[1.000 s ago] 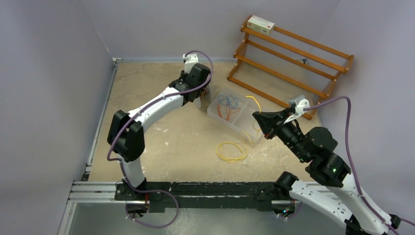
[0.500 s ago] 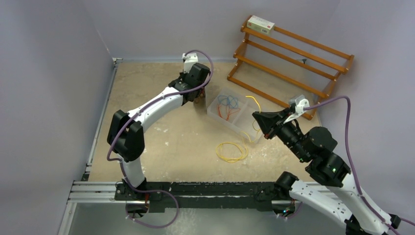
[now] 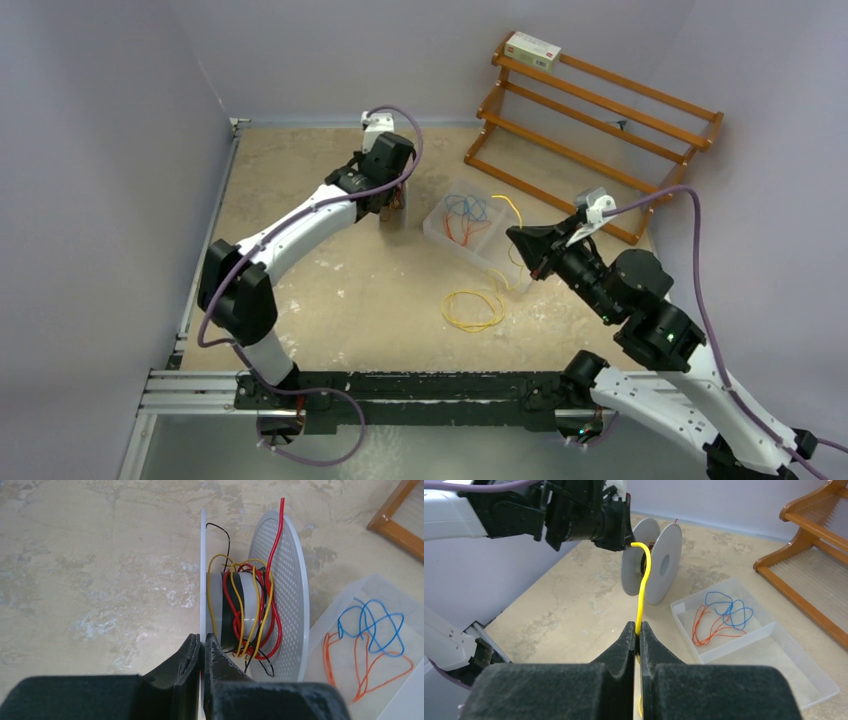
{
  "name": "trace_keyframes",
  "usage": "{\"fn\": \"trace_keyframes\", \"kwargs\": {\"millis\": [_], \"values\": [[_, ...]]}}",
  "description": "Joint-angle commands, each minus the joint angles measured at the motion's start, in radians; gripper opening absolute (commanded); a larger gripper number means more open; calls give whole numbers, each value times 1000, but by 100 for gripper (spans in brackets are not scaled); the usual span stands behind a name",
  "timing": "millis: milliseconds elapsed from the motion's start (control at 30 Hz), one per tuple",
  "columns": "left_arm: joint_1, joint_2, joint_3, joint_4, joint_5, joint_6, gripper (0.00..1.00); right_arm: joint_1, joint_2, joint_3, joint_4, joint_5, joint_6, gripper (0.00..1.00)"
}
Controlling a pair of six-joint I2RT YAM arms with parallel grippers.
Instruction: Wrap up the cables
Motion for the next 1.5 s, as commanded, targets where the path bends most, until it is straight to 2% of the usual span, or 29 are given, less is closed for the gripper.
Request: {"fn": "trace_keyframes", "kwargs": {"millis": [0,300,500,833,900,1033,1200,1467], "values": [[7,-159,-37,23,26,62,0,5,13,37,37,-25,-13,0],[5,-377,-188,-52,207,137,0,4,48,36,47,-11,-49,0],[6,-476,-273,-77,351,169,0,3,166,37,36,-13,-113,0],[2,-591,-371,-105,488,221,0,-17,357,157,-35,-196,-226,0],[-2,-606,-384,-104,511,225,0,-51,401,184,-44,-272,-241,0],[-17,-634,-416,-76,549,235,0,-166,492,243,-78,-527,-254,0],[-35,-640,-453,-29,578,253,0,-182,589,300,-103,-689,-219,0],[-63,-608,-470,9,590,319,0,-185,694,375,-169,-768,-122,0]]}}
